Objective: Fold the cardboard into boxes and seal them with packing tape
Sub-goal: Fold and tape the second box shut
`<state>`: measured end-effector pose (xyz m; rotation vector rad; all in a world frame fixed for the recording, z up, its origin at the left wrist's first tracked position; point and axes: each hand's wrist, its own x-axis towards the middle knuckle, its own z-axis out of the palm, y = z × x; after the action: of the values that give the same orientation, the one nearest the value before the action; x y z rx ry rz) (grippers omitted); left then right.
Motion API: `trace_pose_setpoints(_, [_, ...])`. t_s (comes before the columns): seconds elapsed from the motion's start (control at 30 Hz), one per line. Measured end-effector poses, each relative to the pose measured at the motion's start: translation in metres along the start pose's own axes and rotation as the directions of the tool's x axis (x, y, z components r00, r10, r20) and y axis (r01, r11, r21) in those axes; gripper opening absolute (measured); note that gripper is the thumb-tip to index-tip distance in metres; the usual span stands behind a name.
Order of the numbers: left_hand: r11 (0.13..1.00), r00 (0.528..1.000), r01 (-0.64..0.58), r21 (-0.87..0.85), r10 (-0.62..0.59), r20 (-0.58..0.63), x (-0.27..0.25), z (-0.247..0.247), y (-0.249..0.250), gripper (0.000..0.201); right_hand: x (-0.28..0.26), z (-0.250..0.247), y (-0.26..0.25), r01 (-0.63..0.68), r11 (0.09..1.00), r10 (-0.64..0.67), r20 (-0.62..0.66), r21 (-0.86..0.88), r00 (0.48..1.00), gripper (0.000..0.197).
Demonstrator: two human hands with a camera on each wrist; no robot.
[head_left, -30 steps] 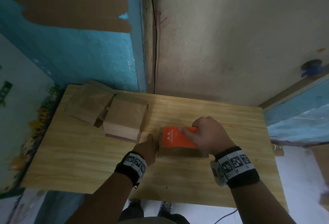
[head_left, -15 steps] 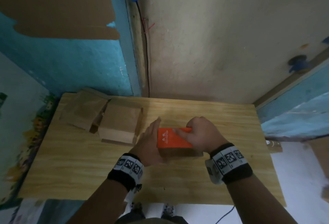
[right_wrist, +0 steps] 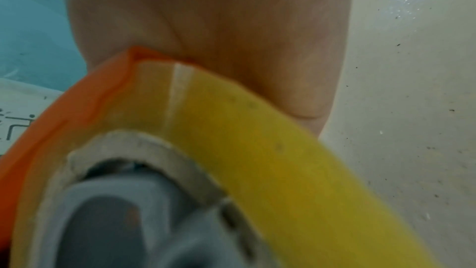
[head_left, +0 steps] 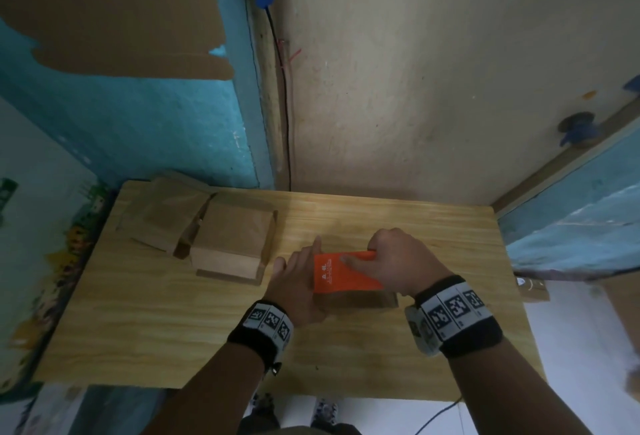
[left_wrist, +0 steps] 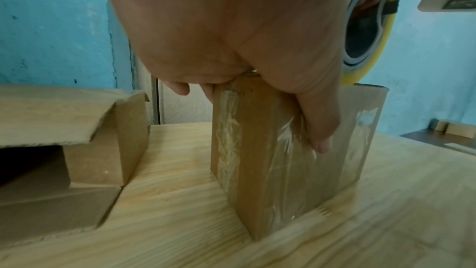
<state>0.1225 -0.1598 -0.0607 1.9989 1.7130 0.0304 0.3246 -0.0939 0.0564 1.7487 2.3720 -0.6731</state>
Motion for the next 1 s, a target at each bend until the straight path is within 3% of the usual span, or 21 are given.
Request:
trace_pose_setpoints(0.33, [0.988,0.999,-0.03,0.149,0.026,0.023,0.01,-0.004,-0.002,0.148,-0.002,0.0,0.009,-0.019,0.996,0.017,0.025,0.085,1.0,0.073])
trace_pose_setpoints(0.5, [0.992,0.998,-0.061,0.11,0.06,0.017,0.02,-0.007,-0.004,0.139,-0.006,-0.007,0.016,-0.051,0.99,0.048,0.033,0.129,0.998,0.066])
trace_pose_setpoints(0.73, [0.992,0.999,-0.03,0.124,0.027,0.023,0.029,-0.014,-0.024,0.124,-0.027,-0.022,0.115,-0.251,0.937,0.238,0.081,0.244,0.968,0.067])
trace_pose_setpoints(0.8, [0.99,0.999,-0.042,0.138,0.038,0.031,0.032,-0.014,-0.022,0.124,-0.031,-0.015,0.127,-0.294,0.893,0.264,0.134,0.342,0.955,0.063])
trace_pose_setpoints(1.0, [0.979,0.997,-0.026,0.204,0.01,0.08,0.032,-0.022,-0.016,0.135,-0.024,0.014,0.138,-0.316,0.855,0.258,0.191,0.411,0.947,0.066])
